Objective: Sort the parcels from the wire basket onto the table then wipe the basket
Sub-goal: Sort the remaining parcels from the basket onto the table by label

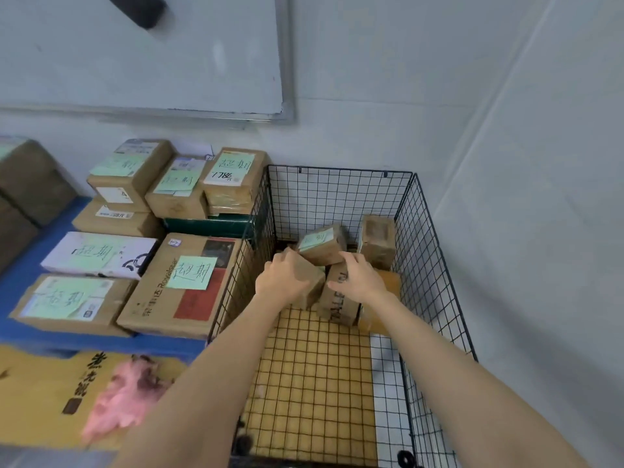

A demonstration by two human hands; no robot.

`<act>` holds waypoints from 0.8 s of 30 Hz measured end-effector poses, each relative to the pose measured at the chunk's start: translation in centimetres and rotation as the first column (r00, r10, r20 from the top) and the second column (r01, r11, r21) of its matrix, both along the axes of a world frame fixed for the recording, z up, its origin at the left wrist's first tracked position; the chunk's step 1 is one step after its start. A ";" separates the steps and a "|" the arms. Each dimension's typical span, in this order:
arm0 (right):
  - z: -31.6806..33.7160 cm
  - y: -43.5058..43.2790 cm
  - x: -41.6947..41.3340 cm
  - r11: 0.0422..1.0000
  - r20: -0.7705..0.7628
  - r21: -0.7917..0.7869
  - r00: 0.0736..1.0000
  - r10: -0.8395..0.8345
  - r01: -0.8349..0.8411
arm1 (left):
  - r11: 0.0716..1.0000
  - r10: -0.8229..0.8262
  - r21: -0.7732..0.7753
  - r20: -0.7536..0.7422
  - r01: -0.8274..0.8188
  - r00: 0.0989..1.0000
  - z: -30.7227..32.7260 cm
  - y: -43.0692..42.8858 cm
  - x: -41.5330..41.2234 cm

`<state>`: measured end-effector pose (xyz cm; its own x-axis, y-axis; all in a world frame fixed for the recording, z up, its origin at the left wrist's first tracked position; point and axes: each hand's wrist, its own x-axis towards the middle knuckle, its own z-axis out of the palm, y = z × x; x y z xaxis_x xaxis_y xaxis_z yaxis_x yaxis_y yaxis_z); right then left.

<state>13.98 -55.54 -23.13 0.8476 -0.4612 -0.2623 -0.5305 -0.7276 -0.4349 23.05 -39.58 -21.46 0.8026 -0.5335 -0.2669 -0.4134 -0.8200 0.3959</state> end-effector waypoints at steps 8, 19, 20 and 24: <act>-5.2 0.2 1.7 0.998 0.021 0.049 0.999 0.050 -0.051 | 0.969 0.220 -0.088 -0.118 -0.231 0.968 -6.8 0.2 -0.9; -7.8 -0.1 5.0 0.986 0.012 0.027 0.986 0.167 -0.167 | 0.920 0.310 -0.193 -0.175 -0.341 0.935 -10.0 -0.6 -0.6; -8.0 0.1 5.1 0.984 0.007 0.034 0.985 0.175 -0.175 | 0.917 0.306 -0.207 -0.178 -0.339 0.935 -10.1 -0.6 -0.6; -8.6 0.8 5.3 0.979 -0.006 0.074 0.982 0.190 -0.189 | 0.902 0.327 -0.232 -0.179 -0.363 0.928 -10.3 -0.3 -0.4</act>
<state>19.27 -54.74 -31.72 0.9143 -0.2714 -0.3007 -0.3916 -0.7821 -0.4848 22.68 -39.89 -31.78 0.9157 -0.2935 -0.2747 -0.0520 -0.7641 0.6430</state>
